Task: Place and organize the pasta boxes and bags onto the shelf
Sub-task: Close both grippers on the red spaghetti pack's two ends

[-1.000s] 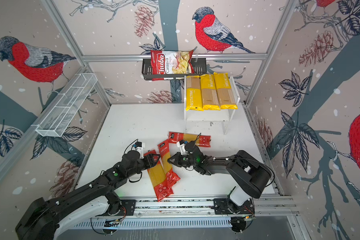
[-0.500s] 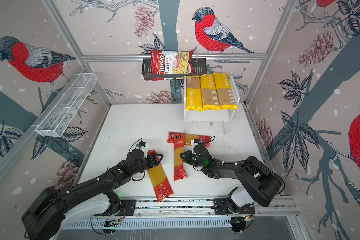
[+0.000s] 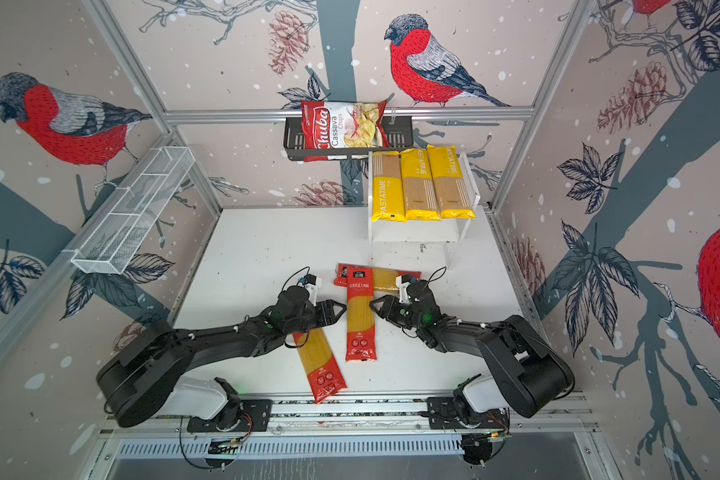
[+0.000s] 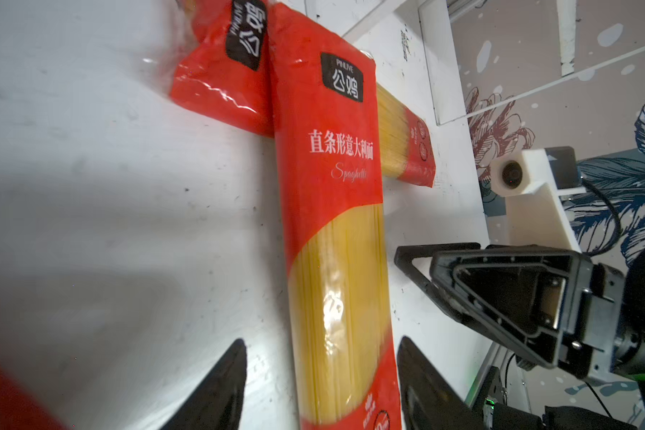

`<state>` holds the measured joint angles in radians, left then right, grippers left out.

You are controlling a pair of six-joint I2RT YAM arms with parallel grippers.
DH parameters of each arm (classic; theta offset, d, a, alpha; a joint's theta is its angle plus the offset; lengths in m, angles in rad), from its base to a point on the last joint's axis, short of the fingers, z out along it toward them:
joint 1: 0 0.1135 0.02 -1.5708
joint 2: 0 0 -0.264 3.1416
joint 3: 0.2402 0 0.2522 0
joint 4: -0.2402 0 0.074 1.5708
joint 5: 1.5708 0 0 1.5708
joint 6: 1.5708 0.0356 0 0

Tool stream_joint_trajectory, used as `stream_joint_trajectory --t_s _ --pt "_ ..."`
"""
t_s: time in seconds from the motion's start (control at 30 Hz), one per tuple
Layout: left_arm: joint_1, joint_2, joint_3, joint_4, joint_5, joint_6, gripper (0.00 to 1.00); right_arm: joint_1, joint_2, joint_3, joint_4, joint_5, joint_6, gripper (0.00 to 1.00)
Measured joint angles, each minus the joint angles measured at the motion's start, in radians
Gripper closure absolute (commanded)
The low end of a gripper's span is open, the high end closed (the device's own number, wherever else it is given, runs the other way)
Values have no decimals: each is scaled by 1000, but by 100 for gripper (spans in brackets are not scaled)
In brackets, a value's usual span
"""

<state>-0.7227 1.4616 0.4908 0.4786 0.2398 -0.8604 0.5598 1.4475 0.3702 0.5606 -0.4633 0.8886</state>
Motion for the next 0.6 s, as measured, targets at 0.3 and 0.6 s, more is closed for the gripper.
stream_joint_trajectory --t_s 0.3,0.6 --pt "-3 180 -7 192 78 -26 48 -5 121 2 67 -116 -53 38" --pt "-31 267 -11 297 74 -34 60 15 269 30 251 -158 -43 53"
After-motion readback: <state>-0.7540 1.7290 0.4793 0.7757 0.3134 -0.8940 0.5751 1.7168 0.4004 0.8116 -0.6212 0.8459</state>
